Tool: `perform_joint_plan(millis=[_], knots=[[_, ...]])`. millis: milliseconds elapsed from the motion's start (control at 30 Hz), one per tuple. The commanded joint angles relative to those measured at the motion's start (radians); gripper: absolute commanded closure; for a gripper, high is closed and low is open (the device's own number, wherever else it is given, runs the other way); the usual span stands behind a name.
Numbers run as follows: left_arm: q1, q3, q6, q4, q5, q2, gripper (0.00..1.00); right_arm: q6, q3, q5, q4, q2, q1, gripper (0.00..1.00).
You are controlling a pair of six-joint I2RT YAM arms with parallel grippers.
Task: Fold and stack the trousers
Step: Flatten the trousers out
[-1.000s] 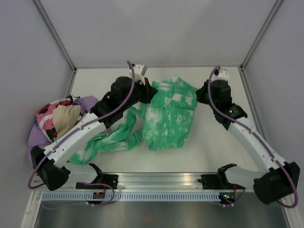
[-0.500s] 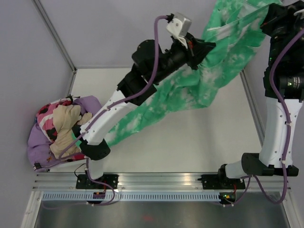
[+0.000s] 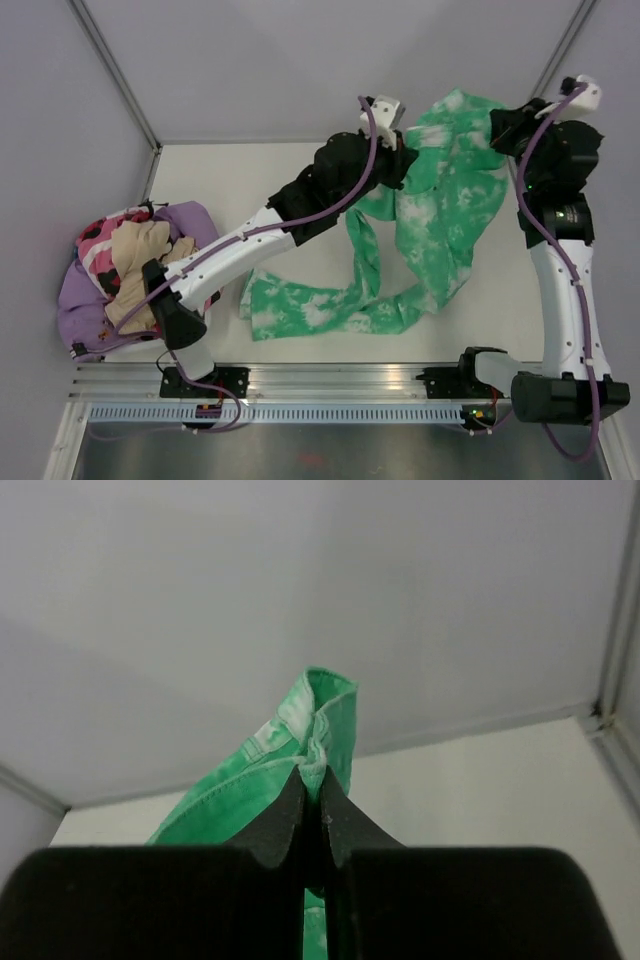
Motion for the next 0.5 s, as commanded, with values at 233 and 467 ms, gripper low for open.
perform_joint_plan(millis=[233, 467], knots=[[0.255, -0.695, -0.146, 0.059, -0.152, -0.627, 0.98, 0.107, -0.26, -0.401, 0.305, 0.123, 0.126, 1.0], [0.215, -0.832, -0.117, 0.056, 0.168, -0.816, 0.98, 0.116, -0.151, -0.354, 0.337, 0.329, 0.34, 1.0]])
